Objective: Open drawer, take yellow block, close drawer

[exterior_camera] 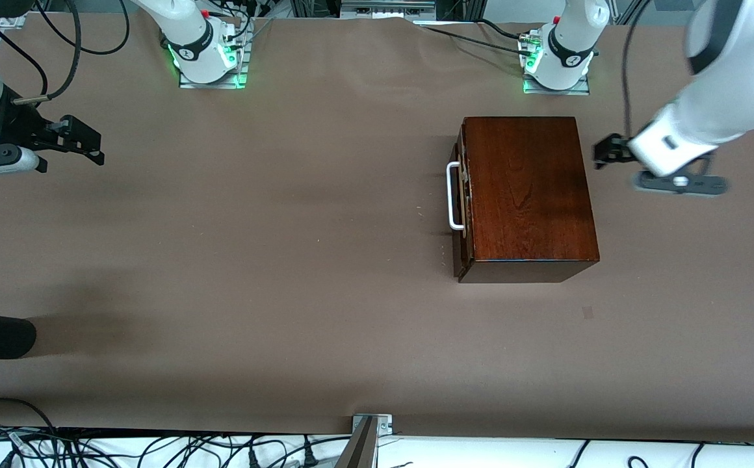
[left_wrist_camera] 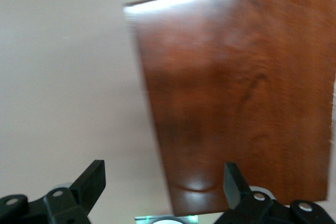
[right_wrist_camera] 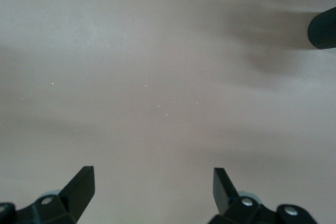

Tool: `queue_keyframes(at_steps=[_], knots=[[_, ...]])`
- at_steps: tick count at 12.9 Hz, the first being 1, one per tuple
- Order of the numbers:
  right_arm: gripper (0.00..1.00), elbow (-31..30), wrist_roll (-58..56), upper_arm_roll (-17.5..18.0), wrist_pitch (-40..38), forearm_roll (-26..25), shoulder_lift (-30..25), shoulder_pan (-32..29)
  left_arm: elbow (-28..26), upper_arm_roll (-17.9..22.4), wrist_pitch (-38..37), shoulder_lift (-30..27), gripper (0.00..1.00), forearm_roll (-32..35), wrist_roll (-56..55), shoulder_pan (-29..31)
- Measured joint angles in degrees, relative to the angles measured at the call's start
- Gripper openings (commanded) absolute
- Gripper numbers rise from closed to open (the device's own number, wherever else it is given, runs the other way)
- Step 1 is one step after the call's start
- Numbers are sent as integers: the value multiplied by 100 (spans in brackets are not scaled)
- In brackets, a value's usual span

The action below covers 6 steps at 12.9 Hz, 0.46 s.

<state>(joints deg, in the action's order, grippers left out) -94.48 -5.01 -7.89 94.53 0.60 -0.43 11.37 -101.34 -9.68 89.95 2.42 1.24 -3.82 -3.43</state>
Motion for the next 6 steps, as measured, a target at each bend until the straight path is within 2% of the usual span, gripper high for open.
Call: queue_keyframes(at_steps=[3,4,6], knots=[[100,2,0,-4,0,0,0,-1,472,-991,32,724,100,-14,-950,-132],[100,3,0,-6,0,0,0,-1,718,-1180,57,1030,100,-14,-1381,-261],[100,3,0,-10,0,0,0,-1,1150,-1260,281,1578,100,16,-2056,-684]])
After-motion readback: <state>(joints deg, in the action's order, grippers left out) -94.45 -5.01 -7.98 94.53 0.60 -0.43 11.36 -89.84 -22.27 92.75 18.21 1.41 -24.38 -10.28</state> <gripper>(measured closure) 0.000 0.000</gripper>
